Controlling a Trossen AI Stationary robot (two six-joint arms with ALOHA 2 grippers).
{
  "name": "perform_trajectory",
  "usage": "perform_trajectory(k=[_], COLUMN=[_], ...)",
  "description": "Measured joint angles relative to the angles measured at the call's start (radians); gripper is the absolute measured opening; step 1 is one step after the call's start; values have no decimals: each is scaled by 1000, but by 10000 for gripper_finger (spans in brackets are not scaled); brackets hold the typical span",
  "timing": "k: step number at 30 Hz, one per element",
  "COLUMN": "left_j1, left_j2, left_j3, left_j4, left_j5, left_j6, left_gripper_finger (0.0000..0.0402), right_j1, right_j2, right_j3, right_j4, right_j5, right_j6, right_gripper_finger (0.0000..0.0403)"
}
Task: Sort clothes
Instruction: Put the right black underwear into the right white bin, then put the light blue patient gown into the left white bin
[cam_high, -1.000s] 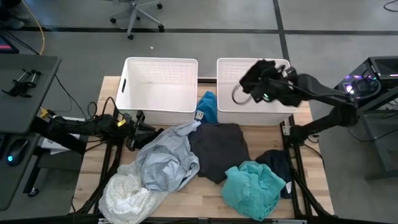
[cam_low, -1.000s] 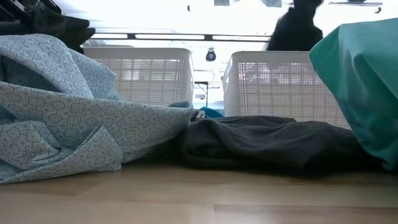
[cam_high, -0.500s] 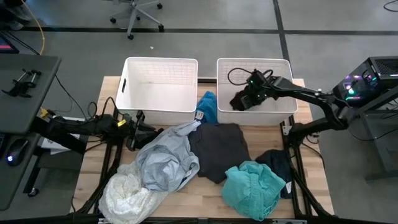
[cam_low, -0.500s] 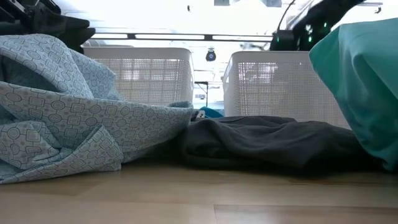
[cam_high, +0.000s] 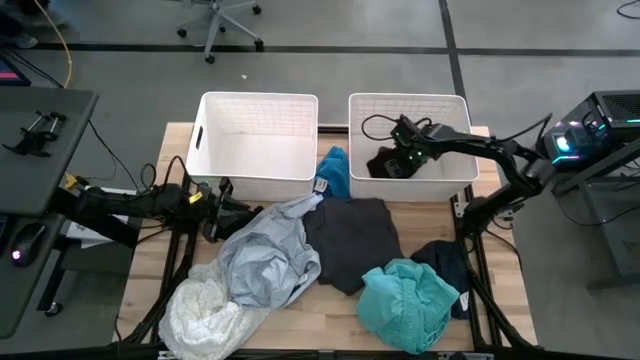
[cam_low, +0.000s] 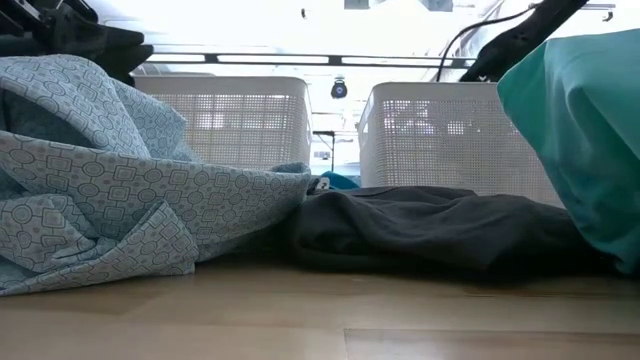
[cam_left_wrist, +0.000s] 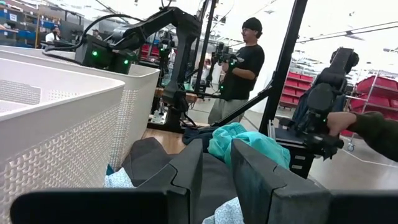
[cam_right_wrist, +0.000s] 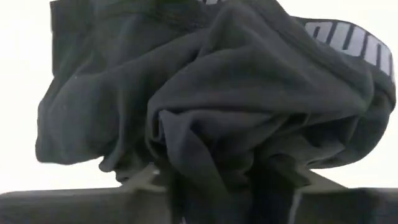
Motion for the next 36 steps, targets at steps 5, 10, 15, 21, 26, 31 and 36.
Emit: perform_trajectory(k=[5,10,15,21,26,31,36], left_j1=[0,0,0,-81,-181,-264,-324], left_j2=[0,0,1,38,158,361,597], left_j3=[0,0,-2,0,44,195,434], left_j4=[0,0,55,390,432,344,79], left_j5=[0,-9,-7,103,-21,-150,-239], left_j6=[0,36,43,233,371,427,415], left_gripper_finger=[72,72,72,62,39,18,5], right_j1=[0,69,321,810,1161,1331,1396], right_j2=[-88,-229,-422,-559,-528,-447,-349], right_j3=[48,164,174,84,-24,-103,-164], right_j4=[-118,-271,-205,84,479,748,885], right_j5=[-19,99,341,608,744,791,796], right_j6=[67,116,146,107,-152,-214,-160], right_gripper_finger=[223,231,223,215,215,215,215])
